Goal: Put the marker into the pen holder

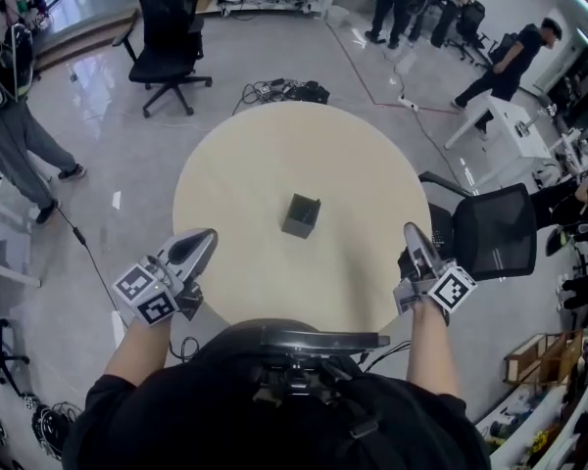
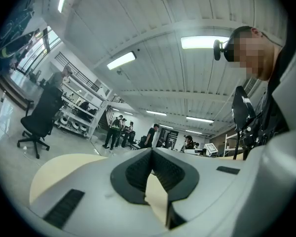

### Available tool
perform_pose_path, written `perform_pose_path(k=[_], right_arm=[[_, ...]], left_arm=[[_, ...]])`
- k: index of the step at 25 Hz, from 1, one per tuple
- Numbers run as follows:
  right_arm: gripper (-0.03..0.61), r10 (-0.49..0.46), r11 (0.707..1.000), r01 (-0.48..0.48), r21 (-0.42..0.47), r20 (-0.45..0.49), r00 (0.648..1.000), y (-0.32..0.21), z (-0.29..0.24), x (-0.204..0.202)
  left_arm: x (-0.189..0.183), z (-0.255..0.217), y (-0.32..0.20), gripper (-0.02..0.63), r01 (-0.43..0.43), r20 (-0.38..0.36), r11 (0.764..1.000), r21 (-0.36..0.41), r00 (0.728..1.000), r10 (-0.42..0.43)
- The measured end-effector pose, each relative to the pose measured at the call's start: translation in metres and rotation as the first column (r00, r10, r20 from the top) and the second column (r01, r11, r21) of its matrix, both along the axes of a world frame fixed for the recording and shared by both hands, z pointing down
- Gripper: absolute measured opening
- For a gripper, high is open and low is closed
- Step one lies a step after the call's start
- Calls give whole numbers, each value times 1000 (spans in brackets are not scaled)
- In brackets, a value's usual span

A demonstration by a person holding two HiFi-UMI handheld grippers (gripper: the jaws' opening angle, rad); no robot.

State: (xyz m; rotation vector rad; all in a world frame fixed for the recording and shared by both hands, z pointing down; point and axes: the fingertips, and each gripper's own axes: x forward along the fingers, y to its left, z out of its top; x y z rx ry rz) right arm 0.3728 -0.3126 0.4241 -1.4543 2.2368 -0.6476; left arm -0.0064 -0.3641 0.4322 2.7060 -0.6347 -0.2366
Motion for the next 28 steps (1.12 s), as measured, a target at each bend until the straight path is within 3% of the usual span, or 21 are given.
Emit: perform_pose_path(k=[4, 9, 16, 28], right_arm=[[2, -3, 999, 0, -33, -107, 994, 30, 8, 24], [2, -47, 995, 18, -98, -305, 951, 72, 29, 44], [0, -31, 993, -5, -119, -296, 955, 96, 63, 67], [0, -61, 993, 26, -113, -309, 949, 86, 62, 39]], left_arm=[[38, -12, 28, 2, 6, -14, 1000, 20, 1000, -6], [84, -8, 67, 2, -17, -15, 1000, -8, 1000, 17], [100, -4, 85, 2, -32, 31, 999, 36, 999, 31], [77, -6, 84, 2, -3, 13, 1000, -1, 1000, 3]])
